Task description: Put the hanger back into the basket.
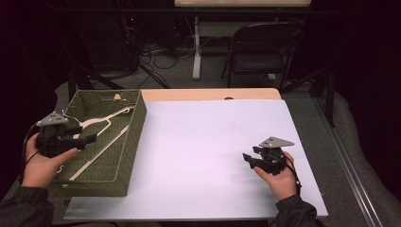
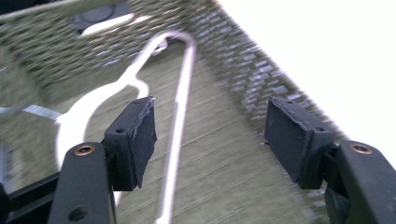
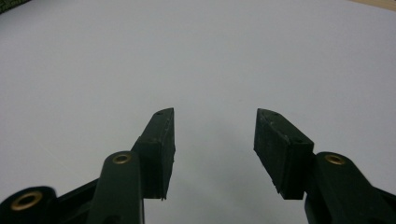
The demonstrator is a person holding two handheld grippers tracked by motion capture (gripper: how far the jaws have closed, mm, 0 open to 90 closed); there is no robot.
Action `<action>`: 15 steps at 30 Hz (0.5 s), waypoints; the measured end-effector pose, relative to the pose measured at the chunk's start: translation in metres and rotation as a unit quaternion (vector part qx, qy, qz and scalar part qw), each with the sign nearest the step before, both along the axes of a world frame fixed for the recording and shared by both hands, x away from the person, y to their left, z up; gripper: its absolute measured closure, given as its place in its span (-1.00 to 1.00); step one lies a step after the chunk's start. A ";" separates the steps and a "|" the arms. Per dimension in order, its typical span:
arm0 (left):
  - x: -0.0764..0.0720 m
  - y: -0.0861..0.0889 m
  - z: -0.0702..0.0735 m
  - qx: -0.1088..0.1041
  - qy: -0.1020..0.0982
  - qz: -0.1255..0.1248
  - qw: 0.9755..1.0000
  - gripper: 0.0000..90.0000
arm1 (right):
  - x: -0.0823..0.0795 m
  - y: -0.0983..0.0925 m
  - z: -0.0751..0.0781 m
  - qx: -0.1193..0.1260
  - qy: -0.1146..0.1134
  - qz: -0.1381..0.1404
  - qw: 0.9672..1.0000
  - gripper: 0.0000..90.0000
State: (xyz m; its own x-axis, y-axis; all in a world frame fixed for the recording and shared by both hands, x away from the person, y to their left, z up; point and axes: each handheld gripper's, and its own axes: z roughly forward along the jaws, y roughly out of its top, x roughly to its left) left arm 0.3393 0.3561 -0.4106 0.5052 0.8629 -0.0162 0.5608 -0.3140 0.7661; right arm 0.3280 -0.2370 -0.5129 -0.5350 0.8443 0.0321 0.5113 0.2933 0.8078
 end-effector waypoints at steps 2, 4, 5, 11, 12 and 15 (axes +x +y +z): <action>-0.002 -0.015 0.003 -0.002 -0.004 -0.019 1.000 -0.25 | 0.000 0.000 0.000 0.000 0.000 0.000 1.000 0.06; -0.004 -0.030 0.004 -0.006 -0.003 -0.032 0.999 -0.25 | -0.001 0.000 0.000 -0.002 -0.003 0.000 1.000 0.06; -0.005 -0.038 0.005 -0.009 -0.006 -0.037 0.999 -0.25 | -0.002 0.000 0.001 -0.004 0.000 -0.001 1.000 0.06; -0.004 -0.083 0.002 -0.018 -0.003 -0.063 0.998 -0.24 | -0.003 -0.002 0.002 -0.003 -0.019 -0.004 1.000 0.06; -0.004 -0.089 0.000 -0.019 -0.004 -0.064 0.998 -0.24 | -0.003 -0.002 0.002 -0.002 -0.018 -0.004 1.000 0.05; -0.004 -0.104 -0.004 -0.022 -0.007 -0.069 0.997 -0.25 | -0.004 -0.004 0.002 0.000 -0.016 -0.004 1.000 0.05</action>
State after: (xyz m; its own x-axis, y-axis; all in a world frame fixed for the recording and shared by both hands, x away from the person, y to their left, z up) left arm 0.3357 0.2517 -0.4147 0.6200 0.7833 -0.0451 0.5038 -0.3534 0.7882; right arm 0.3236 -0.2407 -0.5113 -0.5284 0.8489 0.0158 0.4880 0.2885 0.8238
